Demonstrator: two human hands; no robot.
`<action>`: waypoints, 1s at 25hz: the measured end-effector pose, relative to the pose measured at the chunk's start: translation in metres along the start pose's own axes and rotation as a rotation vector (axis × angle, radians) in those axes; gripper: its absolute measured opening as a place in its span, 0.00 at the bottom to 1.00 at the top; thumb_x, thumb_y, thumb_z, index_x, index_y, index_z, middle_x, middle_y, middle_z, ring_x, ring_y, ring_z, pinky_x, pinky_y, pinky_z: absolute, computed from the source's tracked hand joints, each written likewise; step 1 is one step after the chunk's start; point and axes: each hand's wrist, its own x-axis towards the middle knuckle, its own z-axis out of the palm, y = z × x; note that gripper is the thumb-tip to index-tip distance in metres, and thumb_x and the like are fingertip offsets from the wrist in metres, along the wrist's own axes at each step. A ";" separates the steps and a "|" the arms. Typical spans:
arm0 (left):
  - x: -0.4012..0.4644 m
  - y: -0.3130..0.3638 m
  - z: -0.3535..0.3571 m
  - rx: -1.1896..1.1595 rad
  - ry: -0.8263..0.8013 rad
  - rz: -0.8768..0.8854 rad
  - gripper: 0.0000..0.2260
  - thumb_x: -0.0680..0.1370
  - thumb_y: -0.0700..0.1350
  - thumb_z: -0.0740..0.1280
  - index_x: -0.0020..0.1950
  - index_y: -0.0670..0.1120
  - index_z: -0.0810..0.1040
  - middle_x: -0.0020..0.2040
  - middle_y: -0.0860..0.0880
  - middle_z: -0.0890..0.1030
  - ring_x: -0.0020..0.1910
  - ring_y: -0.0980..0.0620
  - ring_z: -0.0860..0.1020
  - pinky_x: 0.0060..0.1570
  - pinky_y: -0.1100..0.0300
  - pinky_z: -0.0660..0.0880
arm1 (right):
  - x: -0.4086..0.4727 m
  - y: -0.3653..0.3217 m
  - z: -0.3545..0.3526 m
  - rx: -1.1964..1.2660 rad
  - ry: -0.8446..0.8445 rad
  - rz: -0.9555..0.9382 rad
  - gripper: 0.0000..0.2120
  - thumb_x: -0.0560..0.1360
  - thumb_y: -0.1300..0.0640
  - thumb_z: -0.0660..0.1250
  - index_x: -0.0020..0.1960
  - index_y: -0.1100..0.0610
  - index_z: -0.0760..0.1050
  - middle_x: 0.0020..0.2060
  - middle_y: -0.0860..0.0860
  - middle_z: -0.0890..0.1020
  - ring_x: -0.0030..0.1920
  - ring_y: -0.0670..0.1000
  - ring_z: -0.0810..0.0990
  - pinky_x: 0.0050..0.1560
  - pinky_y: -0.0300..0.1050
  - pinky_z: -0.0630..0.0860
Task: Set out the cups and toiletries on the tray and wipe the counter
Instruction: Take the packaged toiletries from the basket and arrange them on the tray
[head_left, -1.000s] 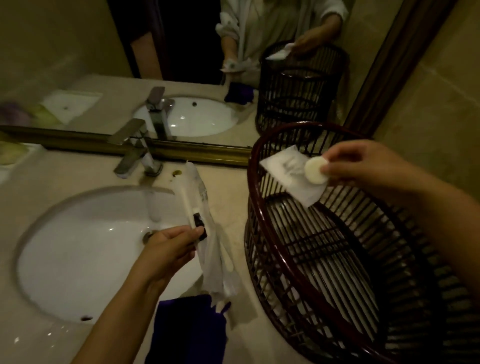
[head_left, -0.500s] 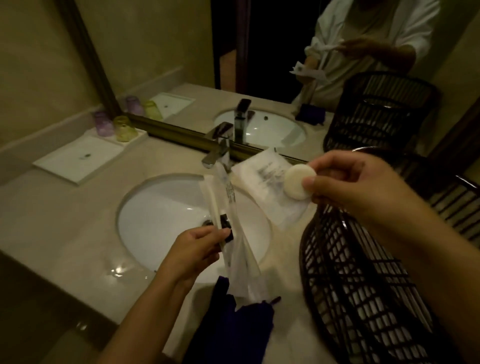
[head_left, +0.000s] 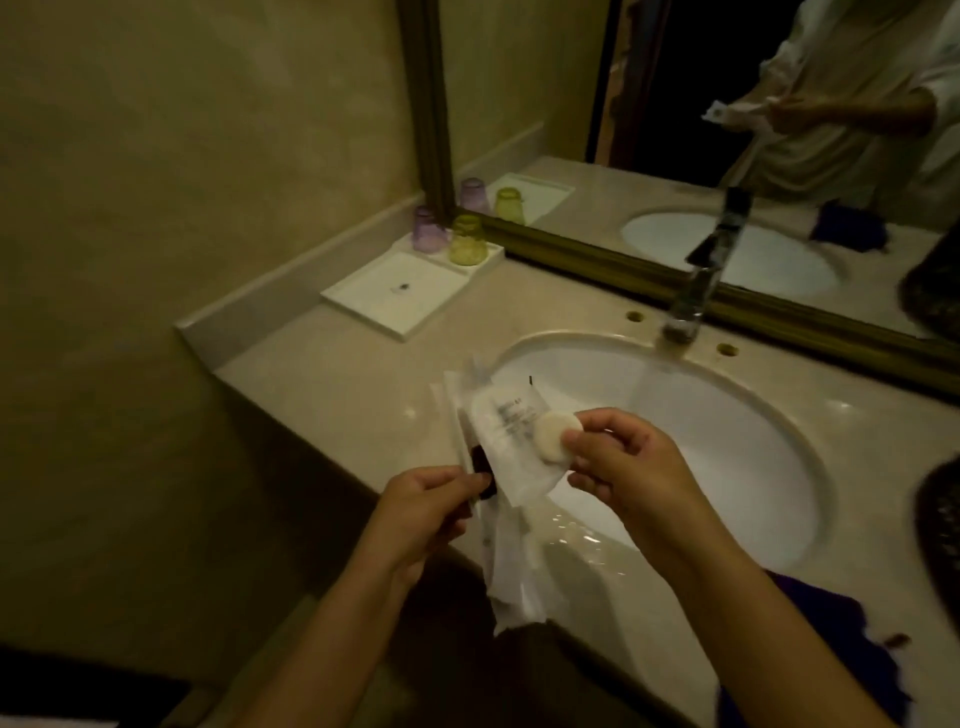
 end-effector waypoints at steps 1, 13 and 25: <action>0.002 0.001 -0.017 0.012 -0.001 0.007 0.06 0.70 0.43 0.71 0.37 0.41 0.83 0.33 0.46 0.80 0.31 0.53 0.77 0.30 0.64 0.74 | 0.007 0.005 0.021 0.017 -0.001 -0.003 0.05 0.71 0.62 0.68 0.40 0.53 0.80 0.35 0.49 0.85 0.38 0.48 0.82 0.39 0.39 0.80; 0.079 0.018 -0.124 -0.119 0.068 -0.083 0.11 0.71 0.39 0.70 0.29 0.46 0.83 0.27 0.51 0.82 0.27 0.57 0.79 0.26 0.68 0.74 | 0.118 0.017 0.119 0.006 0.061 -0.014 0.07 0.71 0.62 0.67 0.40 0.51 0.80 0.37 0.49 0.85 0.41 0.49 0.82 0.42 0.44 0.77; 0.206 0.086 -0.200 -0.191 0.129 -0.138 0.06 0.69 0.39 0.71 0.32 0.43 0.83 0.23 0.50 0.78 0.21 0.58 0.75 0.22 0.68 0.72 | 0.322 0.043 0.144 -0.143 0.113 0.029 0.02 0.71 0.60 0.69 0.41 0.54 0.78 0.38 0.50 0.82 0.41 0.50 0.80 0.39 0.40 0.78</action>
